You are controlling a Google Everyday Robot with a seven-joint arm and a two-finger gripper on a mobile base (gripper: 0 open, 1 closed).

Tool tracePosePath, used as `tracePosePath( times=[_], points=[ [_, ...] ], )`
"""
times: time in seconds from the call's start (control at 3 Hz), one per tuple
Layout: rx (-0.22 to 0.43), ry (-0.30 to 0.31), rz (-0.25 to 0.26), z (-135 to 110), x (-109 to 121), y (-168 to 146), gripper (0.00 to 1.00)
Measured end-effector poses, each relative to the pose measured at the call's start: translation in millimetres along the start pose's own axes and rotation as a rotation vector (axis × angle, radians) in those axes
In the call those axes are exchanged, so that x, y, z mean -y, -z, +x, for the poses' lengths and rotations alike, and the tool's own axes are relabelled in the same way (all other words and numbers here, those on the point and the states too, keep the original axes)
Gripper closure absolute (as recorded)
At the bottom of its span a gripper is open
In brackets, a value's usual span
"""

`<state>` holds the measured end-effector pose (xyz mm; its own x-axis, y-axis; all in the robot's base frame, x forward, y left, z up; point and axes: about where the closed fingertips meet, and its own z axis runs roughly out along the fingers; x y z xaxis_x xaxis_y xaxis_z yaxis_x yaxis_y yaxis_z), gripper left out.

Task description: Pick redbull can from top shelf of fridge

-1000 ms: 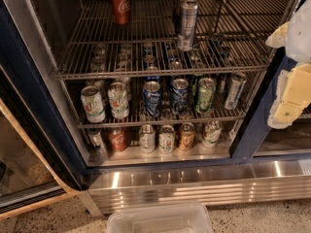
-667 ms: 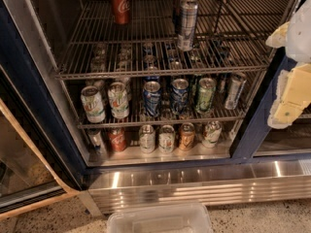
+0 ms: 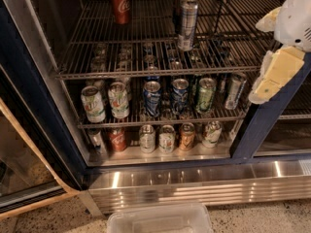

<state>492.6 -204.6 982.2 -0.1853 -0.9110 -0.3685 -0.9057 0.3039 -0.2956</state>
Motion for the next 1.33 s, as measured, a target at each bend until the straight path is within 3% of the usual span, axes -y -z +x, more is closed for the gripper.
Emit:
tracePosePath(
  times=[0.33, 0.67, 1.0, 1.33],
  points=[
    [0.000, 0.000, 0.000, 0, 0, 0, 0.00],
    [0.050, -0.016, 0.042, -6, 6, -6, 0.00],
    [0.158, -0.092, 0.119, -14, 4, -9, 0.00],
    [0.224, -0.146, 0.234, -31, 16, -9, 0.00]
  ],
)
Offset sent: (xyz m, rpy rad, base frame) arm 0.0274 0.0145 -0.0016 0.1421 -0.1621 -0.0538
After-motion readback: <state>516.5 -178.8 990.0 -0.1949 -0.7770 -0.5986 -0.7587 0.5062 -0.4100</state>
